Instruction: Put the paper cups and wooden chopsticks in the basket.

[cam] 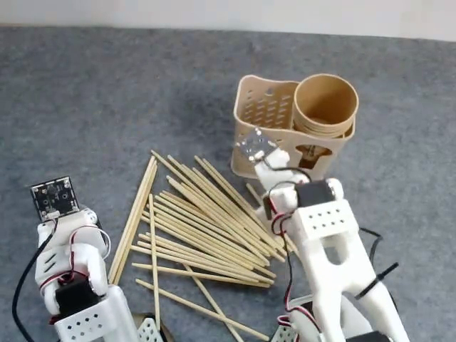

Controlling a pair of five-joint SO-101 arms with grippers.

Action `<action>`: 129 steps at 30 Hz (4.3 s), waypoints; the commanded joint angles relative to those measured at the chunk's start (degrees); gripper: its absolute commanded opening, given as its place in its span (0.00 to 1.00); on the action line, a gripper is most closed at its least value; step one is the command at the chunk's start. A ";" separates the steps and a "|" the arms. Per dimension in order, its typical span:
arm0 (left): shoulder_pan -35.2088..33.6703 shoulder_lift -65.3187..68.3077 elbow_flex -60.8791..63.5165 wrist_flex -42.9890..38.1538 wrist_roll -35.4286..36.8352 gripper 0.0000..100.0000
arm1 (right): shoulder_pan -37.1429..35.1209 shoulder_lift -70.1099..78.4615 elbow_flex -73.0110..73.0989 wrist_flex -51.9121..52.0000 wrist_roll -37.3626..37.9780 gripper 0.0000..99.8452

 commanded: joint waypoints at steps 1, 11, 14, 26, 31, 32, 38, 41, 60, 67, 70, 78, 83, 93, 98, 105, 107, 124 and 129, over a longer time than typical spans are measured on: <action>-0.40 -0.57 -0.57 -1.23 0.09 0.00 | -0.75 -1.71 4.35 -4.18 0.35 0.10; -0.57 -0.57 -0.57 -1.23 0.09 0.00 | 5.41 7.60 14.37 -19.91 0.62 0.10; -0.40 -0.57 -0.57 -1.23 0.09 0.00 | 6.81 11.74 13.85 -20.97 0.62 0.10; -0.40 -0.57 -0.57 -1.23 0.09 0.00 | 6.46 16.48 13.32 -21.05 0.70 0.01; -0.40 -0.57 -0.57 -1.23 0.09 0.00 | 6.46 16.40 13.32 -21.05 0.70 0.01; -0.40 -0.57 -0.57 -1.23 0.09 0.00 | 6.46 16.40 13.23 -21.05 0.70 0.01; -0.40 -0.57 -0.57 -1.23 0.09 0.00 | 3.56 10.59 11.65 -14.99 0.35 0.01; -0.40 -0.57 -0.57 -1.23 0.09 0.00 | 1.27 2.77 11.30 -10.51 0.26 0.01; -0.31 -0.57 -0.48 -1.14 0.09 0.00 | -5.49 -25.01 2.95 -8.40 -14.95 0.01; -0.31 -0.57 -0.48 -1.05 0.09 0.00 | -6.73 -25.10 -9.19 -8.57 -21.80 0.01; -0.31 -0.57 -0.48 -1.05 0.09 0.00 | -6.73 -25.10 -14.55 -11.47 -23.74 0.01; -0.31 -0.48 -0.48 -0.97 0.09 0.00 | -6.46 -25.10 -19.03 -27.47 -24.35 0.01; -0.31 -0.48 -0.48 -0.88 0.09 0.00 | -6.37 -24.92 -18.95 -39.08 -24.18 0.01; -0.31 -0.48 -0.04 -0.97 0.09 0.00 | 1.98 -18.59 -18.86 -53.23 -19.87 0.01; -0.22 -0.48 0.48 -1.23 0.00 0.00 | 3.74 -11.38 -18.77 -54.29 -19.87 0.01; -0.22 -0.48 0.57 -1.23 0.00 0.00 | 4.18 -4.26 -14.64 -54.29 -19.87 0.01; -0.22 -0.48 0.57 -1.23 0.00 0.00 | 4.26 -2.77 -13.67 -54.29 -19.87 0.01; 0.31 -0.48 0.92 -1.23 -2.29 0.00 | 4.35 -1.10 -12.00 -53.93 -19.87 0.10; 1.89 -0.48 1.01 -1.05 -2.37 0.00 | 4.35 -1.10 -11.12 -53.85 -19.87 0.10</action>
